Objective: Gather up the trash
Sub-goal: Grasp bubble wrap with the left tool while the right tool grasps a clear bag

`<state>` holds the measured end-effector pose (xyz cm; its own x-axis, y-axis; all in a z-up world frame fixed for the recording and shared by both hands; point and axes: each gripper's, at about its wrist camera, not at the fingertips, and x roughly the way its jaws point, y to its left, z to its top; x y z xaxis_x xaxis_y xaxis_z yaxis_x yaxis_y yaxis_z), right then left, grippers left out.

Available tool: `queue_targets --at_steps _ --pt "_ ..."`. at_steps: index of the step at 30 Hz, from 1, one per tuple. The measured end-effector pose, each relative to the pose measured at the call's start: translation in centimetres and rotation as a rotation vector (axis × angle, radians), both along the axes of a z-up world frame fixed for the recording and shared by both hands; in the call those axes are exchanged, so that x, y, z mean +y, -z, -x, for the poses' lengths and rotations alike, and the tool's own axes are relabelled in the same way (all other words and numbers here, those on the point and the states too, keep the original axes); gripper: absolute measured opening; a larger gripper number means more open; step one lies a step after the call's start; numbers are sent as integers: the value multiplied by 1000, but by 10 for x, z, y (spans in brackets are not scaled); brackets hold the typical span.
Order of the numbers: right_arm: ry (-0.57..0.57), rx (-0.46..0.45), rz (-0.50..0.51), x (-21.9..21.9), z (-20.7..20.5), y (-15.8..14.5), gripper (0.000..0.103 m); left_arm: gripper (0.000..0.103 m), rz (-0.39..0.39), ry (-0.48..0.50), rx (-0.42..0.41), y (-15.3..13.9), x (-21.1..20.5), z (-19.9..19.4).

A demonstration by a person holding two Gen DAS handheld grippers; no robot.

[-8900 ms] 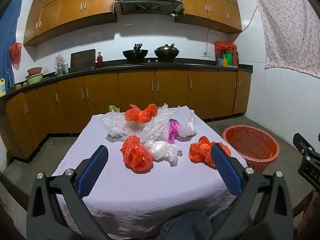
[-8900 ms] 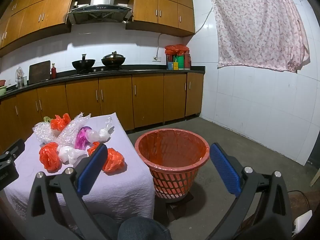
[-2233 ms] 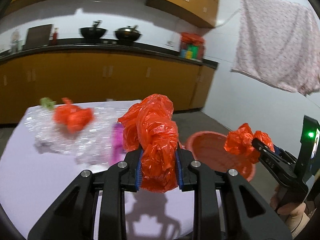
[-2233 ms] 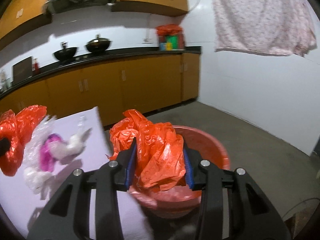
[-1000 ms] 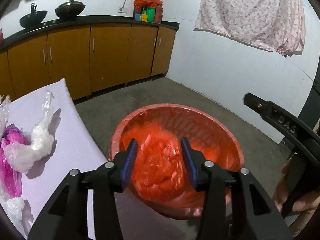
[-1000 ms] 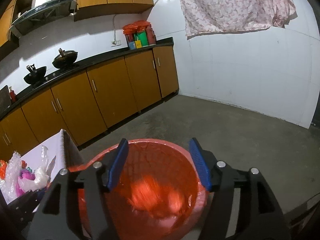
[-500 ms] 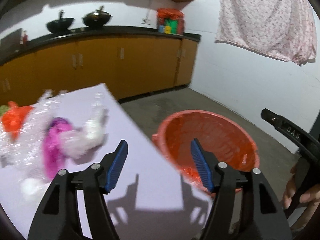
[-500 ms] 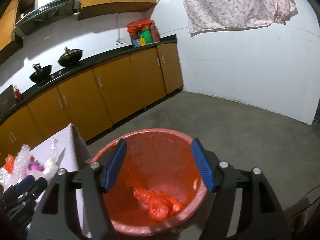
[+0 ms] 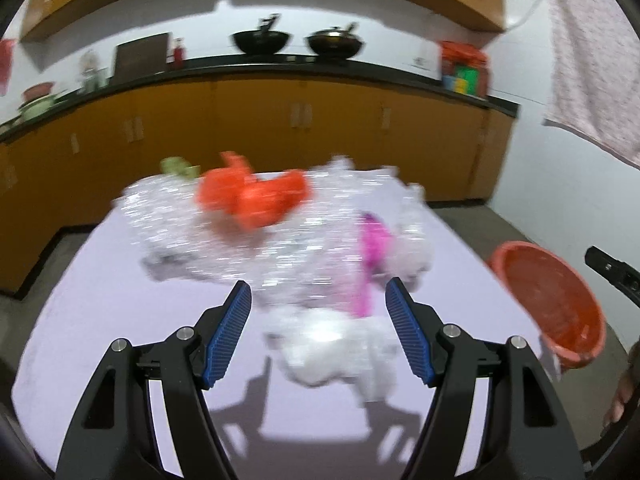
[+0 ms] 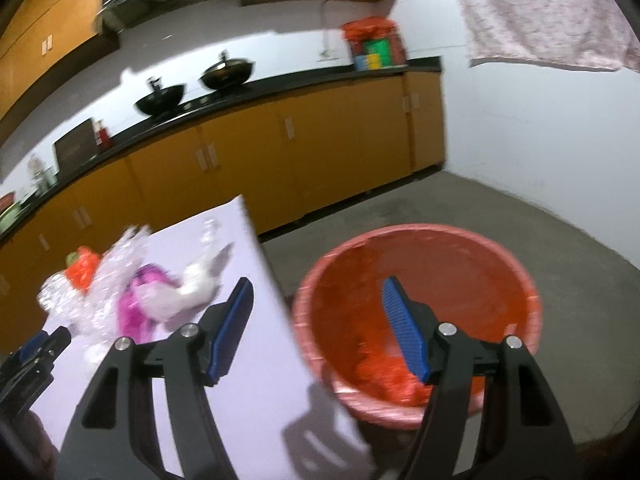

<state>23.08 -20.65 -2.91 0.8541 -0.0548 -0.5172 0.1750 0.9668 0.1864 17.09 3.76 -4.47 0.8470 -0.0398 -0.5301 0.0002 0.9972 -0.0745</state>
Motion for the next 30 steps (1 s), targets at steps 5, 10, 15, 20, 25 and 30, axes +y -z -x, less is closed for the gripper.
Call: queue_targets --at_steps 5,10,15,20,25,30 --pt "-96 40 -12 41 -26 6 65 74 -26 -101 -14 4 42 -7" --pt "-155 82 -26 75 -71 13 65 80 -30 -221 -29 6 90 -28" --pt "-175 144 -69 94 -125 24 65 87 -30 -288 -12 7 118 -66" --pt "-181 211 -90 109 -166 39 66 92 -10 -304 24 13 135 -96" --pt "-207 287 -104 120 -188 59 66 92 -12 -286 79 26 137 -116" --pt "-249 349 -92 129 -194 76 44 57 33 -255 133 38 136 -121"
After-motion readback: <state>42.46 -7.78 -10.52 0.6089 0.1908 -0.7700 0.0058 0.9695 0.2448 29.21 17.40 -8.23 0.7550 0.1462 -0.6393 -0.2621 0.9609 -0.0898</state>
